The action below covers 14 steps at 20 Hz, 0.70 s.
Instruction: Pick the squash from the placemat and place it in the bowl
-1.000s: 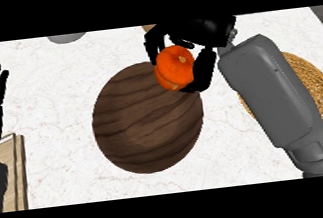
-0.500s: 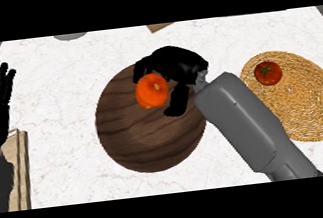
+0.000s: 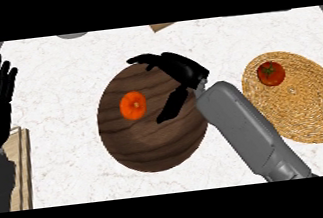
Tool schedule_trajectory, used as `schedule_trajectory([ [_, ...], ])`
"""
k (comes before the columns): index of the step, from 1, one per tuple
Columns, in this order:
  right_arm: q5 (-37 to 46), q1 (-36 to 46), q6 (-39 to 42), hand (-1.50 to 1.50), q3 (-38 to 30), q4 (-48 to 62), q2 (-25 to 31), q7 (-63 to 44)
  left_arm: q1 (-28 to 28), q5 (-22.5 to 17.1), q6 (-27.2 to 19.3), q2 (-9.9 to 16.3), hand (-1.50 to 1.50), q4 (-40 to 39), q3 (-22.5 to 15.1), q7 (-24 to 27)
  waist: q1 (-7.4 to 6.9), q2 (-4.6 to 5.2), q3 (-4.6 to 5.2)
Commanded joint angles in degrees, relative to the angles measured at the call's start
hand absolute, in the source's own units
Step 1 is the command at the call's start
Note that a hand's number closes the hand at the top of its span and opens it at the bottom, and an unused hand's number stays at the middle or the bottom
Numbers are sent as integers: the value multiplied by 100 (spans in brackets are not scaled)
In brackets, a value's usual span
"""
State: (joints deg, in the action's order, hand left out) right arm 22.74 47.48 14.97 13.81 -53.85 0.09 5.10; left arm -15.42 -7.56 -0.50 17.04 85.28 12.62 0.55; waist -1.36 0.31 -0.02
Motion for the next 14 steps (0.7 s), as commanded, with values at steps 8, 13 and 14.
schedule_trajectory([
  [8,-890,511,-853,-150,-1572,937,496,517,-138,72,-75,-75,0,-137,-9,89,77,5,2],
  [13,-1350,1071,-208,-150,-2336,2146,1328,1085,-12,-49,74,1,0,-56,71,71,-72,47,-2],
  [14,-1456,1279,-6,-150,-2481,2344,1534,1167,-199,53,-65,-73,0,-216,21,93,-78,69,-2],
])
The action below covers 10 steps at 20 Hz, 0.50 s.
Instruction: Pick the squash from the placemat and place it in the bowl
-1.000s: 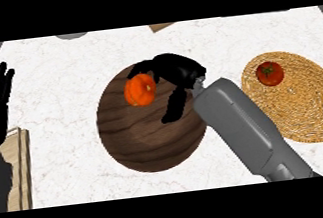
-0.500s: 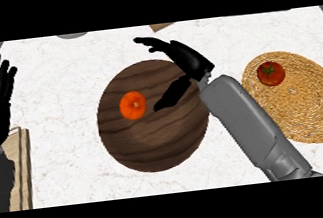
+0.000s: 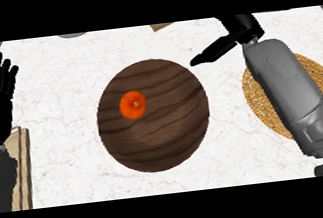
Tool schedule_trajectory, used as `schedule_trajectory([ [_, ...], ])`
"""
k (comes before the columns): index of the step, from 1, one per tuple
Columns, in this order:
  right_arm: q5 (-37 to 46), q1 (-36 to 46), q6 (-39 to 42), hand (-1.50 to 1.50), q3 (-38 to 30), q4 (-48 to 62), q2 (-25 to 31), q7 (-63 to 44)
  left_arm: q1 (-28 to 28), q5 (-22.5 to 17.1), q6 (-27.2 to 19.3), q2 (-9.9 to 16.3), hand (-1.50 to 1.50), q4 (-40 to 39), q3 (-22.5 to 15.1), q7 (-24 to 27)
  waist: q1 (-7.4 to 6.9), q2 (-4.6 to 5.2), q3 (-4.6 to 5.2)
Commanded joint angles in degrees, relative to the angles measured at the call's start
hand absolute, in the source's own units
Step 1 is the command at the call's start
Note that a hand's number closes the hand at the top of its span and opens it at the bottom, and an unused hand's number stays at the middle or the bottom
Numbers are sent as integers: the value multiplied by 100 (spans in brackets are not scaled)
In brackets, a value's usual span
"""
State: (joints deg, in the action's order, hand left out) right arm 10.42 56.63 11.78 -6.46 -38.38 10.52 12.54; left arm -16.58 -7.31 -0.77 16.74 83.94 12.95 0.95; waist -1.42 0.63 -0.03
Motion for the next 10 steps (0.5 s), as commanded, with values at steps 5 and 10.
schedule_trajectory([
  [5,-323,365,868,-150,-774,1612,1231,1224,-65,3,30,-66,0,263,-144,-103,-230,87,-11],
  [10,-175,281,1430,-150,-759,2143,1779,1784,-371,35,-28,-58,0,177,-196,-296,-259,132,-20],
])
